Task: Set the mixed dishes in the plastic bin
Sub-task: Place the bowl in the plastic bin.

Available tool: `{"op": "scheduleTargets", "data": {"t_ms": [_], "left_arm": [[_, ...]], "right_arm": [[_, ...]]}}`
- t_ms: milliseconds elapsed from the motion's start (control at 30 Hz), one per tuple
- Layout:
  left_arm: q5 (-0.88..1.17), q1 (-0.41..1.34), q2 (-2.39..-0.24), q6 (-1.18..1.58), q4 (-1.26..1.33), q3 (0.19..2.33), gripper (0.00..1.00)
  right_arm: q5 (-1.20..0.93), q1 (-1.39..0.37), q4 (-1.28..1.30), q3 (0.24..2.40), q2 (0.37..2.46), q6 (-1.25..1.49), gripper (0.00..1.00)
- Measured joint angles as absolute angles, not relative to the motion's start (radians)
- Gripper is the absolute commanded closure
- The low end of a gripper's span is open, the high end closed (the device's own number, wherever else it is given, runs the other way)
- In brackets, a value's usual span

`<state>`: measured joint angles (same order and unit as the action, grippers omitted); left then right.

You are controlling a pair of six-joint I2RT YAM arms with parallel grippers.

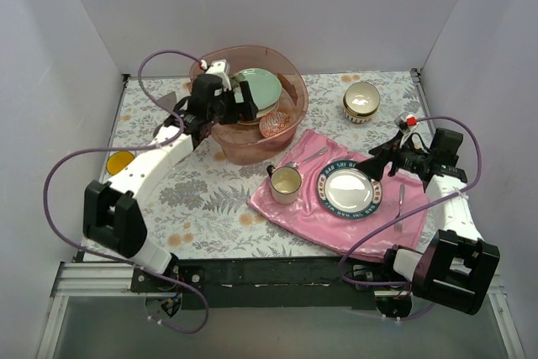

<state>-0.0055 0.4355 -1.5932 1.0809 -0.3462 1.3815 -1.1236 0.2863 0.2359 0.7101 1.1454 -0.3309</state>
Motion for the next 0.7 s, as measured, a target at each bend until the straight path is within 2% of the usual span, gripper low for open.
{"op": "scheduleTargets", "data": {"t_ms": [233,333,500,700], "left_arm": [[-0.007,0.400,-1.250,1.038,-0.310,1.074,0.02],[-0.007,0.389,-1.098,1.017,-0.298,0.954,0.02],[-0.007,0.388,-0.900,0.992,-0.276,0.793,0.02],[-0.012,0.388,-0.781,0.983,-0.260,0.661,0.02]], "right_arm": [[-1.067,0.292,0.270,0.715,1.138,-0.403,0.08],[-1.029,0.291,0.330,0.760,1.175,-0.444,0.11],[-0.876,0.253,0.435,0.960,1.301,-0.480,0.18],[-0.637,0.131,0.509,1.238,1.476,-0.473,0.18]]}}
